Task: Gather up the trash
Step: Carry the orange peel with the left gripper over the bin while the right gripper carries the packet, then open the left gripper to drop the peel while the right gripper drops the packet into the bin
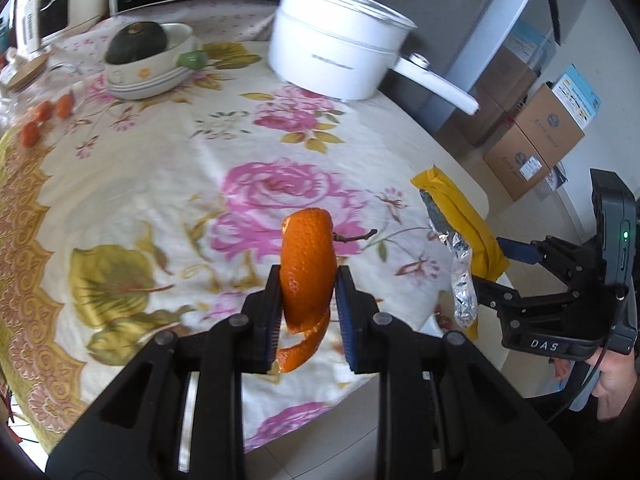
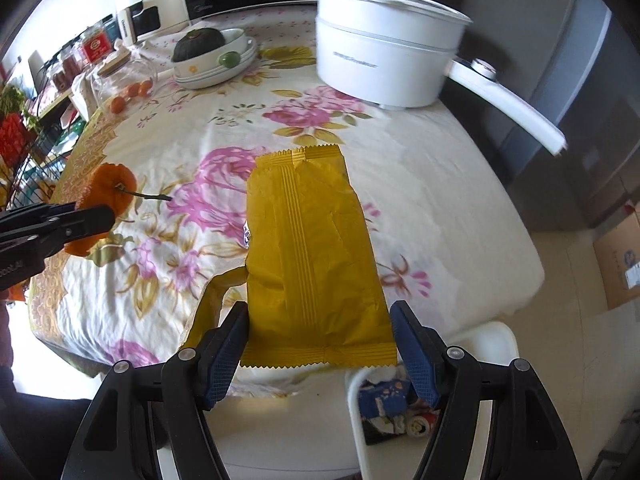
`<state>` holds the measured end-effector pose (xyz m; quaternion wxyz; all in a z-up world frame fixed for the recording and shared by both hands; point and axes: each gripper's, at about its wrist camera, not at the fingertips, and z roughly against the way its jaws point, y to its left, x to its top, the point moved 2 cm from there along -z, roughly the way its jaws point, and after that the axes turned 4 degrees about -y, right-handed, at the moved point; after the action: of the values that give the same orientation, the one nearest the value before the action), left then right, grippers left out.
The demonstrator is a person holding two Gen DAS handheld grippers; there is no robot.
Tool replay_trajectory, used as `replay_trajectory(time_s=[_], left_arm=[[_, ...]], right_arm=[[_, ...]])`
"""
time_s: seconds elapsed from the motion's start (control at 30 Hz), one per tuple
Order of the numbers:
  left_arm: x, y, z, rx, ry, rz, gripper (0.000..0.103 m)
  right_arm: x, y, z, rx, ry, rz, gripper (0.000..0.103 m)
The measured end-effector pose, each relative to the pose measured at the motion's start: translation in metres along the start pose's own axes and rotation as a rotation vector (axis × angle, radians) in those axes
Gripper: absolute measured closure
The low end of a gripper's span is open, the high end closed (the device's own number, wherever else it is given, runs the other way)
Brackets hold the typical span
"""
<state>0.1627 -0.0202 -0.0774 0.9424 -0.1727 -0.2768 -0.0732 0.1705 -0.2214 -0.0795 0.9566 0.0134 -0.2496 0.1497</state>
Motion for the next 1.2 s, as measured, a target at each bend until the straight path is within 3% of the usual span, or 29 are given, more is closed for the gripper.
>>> replay_trajectory(time_s=[0.27, 0.6, 1.03, 1.07, 1.13, 1.17, 1.2], left_arm=[[-0.006, -0.072, -0.032, -0.043, 0.033, -0.119, 0.076], [-0.028, -0.145, -0.067, -0.077, 0.077, -0.256, 0.076], [-0.06, -0.203, -0.094, -0.154, 0.091, -0.355, 0.076], [-0.061, -0.206, -0.095, -0.161, 0.085, -0.365, 0.074], [-0.059, -0.209, -0.095, -0.159, 0.076, -0.377, 0.055], [-0.058, -0.21, -0.095, -0.149, 0.069, -0.375, 0.034], [-0.057, -0.21, -0.094, -0.137, 0.056, -0.372, 0.021]], right_arm=[[-0.04, -0.063, 0.009, 0.001, 0.041, -0.142, 0.031], [-0.089, -0.114, 0.023, -0.022, 0.078, -0.188, 0.031], [-0.132, -0.163, 0.02, -0.076, 0.144, -0.262, 0.03], [-0.134, -0.165, 0.02, -0.077, 0.15, -0.263, 0.03], [-0.138, -0.166, 0.019, -0.08, 0.162, -0.261, 0.03], [-0.14, -0.167, 0.018, -0.084, 0.167, -0.259, 0.03], [-0.142, -0.168, 0.018, -0.088, 0.171, -0.257, 0.03]])
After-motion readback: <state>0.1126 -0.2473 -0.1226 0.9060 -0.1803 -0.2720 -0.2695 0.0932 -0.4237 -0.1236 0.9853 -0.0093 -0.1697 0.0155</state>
